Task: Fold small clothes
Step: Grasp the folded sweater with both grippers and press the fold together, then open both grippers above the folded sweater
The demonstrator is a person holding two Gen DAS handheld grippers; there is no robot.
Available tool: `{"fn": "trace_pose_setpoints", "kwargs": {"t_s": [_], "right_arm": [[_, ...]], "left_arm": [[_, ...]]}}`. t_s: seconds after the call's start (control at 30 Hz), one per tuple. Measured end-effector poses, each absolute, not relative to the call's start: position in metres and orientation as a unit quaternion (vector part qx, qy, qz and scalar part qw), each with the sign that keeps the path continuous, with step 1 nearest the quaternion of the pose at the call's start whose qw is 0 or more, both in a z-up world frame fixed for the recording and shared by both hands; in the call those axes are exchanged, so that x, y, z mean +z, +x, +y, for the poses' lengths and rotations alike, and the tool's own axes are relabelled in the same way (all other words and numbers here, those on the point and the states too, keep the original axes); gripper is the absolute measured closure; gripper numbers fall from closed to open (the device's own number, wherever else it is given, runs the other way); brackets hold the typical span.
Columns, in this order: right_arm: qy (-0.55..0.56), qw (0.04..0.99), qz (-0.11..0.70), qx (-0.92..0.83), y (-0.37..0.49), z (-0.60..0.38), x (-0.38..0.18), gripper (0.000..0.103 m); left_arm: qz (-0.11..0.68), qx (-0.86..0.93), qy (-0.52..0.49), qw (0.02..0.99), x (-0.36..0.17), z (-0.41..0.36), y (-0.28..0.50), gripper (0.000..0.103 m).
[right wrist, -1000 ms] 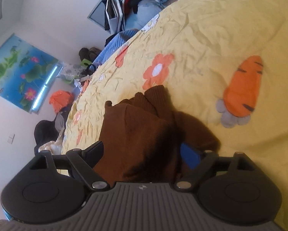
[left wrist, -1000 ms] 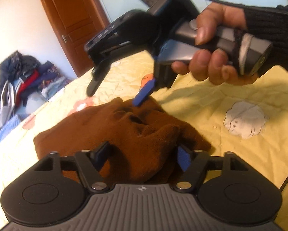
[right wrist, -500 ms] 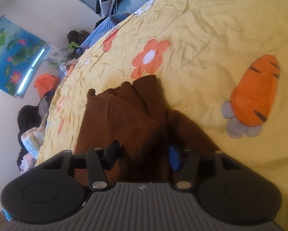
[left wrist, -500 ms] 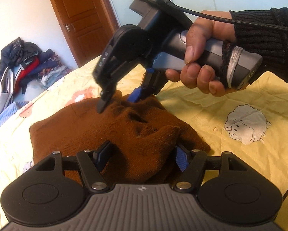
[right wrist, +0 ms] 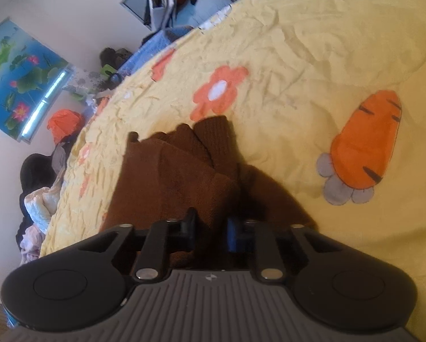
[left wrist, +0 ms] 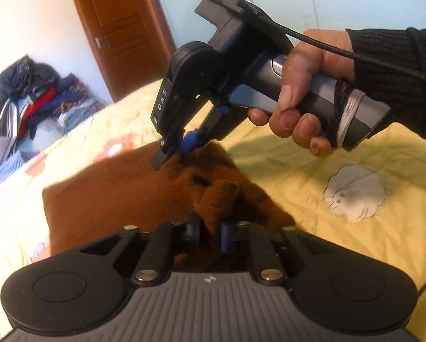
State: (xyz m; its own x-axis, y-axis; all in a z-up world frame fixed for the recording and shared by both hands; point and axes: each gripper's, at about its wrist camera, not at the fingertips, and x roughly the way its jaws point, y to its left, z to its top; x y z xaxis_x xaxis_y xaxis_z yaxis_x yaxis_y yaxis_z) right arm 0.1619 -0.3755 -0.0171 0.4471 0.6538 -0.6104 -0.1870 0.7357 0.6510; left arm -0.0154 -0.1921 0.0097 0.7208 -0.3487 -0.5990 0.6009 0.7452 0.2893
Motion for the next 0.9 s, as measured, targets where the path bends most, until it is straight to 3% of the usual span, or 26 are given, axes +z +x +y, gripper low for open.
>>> {"fn": "trace_pose_setpoints", "kwargs": {"t_s": [0.17, 0.37, 0.53, 0.63, 0.67, 0.73, 0.77, 0.8, 0.83, 0.9], "right_arm": [[0.257, 0.833, 0.410, 0.269, 0.137, -0.394, 0.014, 0.084], [0.291, 0.822, 0.435, 0.223, 0.122, -0.424, -0.024, 0.084], [0.285, 0.830, 0.417, 0.236, 0.114, -0.415, -0.009, 0.084], [0.274, 0.827, 0.442, 0.212, 0.126, -0.412, -0.019, 0.075], [0.279, 0.822, 0.451, 0.210, 0.128, -0.412, -0.022, 0.072], [0.294, 0.821, 0.442, 0.209, 0.121, -0.415, -0.017, 0.061], [0.298, 0.826, 0.430, 0.211, 0.115, -0.418, -0.011, 0.042], [0.298, 0.832, 0.419, 0.210, 0.108, -0.419, -0.006, 0.015], [0.295, 0.839, 0.406, 0.209, 0.099, -0.420, -0.001, 0.004], [0.292, 0.845, 0.394, 0.212, 0.083, -0.423, 0.004, 0.001]], "left_arm": [[0.257, -0.295, 0.238, 0.889, 0.020, -0.197, -0.025, 0.095], [0.260, -0.300, 0.266, 0.878, -0.003, -0.198, -0.030, 0.095], [0.266, -0.313, 0.263, 0.873, 0.004, -0.194, -0.025, 0.095], [0.266, -0.311, 0.283, 0.867, -0.007, -0.197, -0.026, 0.086], [0.263, -0.314, 0.273, 0.870, -0.002, -0.192, -0.030, 0.080], [0.263, -0.328, 0.234, 0.877, 0.008, -0.171, -0.037, 0.055], [0.257, -0.324, 0.214, 0.885, 0.013, -0.158, -0.041, 0.025], [0.248, -0.314, 0.196, 0.895, 0.017, -0.143, -0.045, 0.007], [0.237, -0.299, 0.174, 0.908, 0.021, -0.126, -0.048, 0.005], [0.240, -0.278, 0.119, 0.923, 0.029, -0.091, -0.042, 0.005]]}}
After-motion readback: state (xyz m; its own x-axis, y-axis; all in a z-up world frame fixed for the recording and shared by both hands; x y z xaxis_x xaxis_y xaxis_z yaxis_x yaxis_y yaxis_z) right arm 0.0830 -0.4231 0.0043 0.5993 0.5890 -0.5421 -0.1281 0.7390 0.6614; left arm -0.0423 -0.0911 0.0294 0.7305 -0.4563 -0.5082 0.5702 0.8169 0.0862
